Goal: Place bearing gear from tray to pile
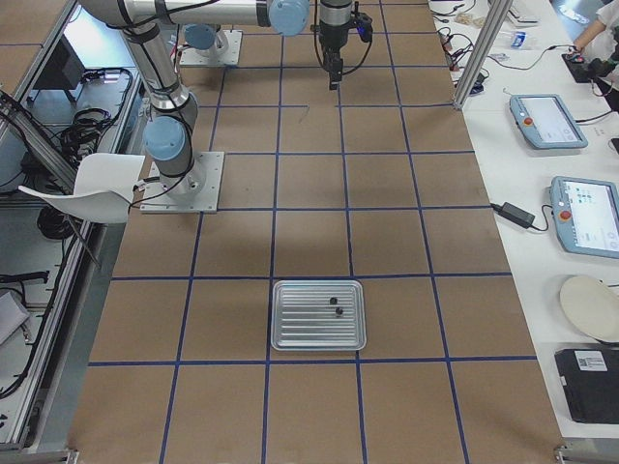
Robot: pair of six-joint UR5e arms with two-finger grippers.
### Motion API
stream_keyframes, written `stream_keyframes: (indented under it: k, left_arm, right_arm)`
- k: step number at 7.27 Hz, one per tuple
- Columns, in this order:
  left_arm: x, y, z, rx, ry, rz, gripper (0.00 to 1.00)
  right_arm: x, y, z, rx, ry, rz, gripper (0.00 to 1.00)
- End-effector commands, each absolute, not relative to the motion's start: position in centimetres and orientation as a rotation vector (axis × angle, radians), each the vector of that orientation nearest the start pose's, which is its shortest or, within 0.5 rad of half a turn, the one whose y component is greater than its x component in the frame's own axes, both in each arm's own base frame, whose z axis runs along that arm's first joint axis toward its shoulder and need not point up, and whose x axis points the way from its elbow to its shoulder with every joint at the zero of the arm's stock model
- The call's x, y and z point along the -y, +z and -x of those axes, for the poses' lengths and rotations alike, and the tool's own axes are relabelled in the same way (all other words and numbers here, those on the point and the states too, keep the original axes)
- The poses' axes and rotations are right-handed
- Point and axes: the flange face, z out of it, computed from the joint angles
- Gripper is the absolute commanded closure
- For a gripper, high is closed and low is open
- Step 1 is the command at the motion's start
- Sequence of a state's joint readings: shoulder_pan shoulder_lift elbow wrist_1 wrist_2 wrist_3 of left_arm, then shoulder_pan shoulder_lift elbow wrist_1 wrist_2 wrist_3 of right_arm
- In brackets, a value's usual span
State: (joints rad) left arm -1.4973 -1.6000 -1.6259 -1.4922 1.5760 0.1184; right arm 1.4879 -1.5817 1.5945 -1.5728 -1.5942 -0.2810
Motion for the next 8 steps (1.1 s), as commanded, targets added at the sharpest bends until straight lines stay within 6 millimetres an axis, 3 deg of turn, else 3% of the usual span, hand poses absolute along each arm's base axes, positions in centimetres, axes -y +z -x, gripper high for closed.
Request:
stream_keyframes:
  k: [1,3,5,6,7,8]
  left_arm:
    - [51.1,45.4,9.6,-3.137,0.010,-0.072,0.00]
    - [51.0,45.0,9.5,-3.136,0.022,-0.072,0.00]
    - [51.0,45.2,9.5,-3.137,0.015,-0.070,0.00]
    - [51.0,45.2,9.5,-3.136,0.015,-0.070,0.00]
    - [50.9,45.0,9.5,-3.136,0.020,-0.072,0.00]
    - [50.9,44.7,9.5,-3.137,0.034,-0.072,0.00]
  right_arm:
    - [51.1,46.7,4.2,-3.127,0.057,0.398,0.00]
    - [52.7,42.6,17.6,-3.140,0.026,0.434,0.00]
    - [51.8,35.4,29.5,-3.116,0.082,0.234,0.00]
    - [52.4,32.5,32.8,-3.164,0.067,0.219,0.00]
    - [51.3,29.1,36.7,-3.174,0.159,0.297,0.00]
    - [50.4,26.1,41.3,-3.199,0.097,0.357,0.00]
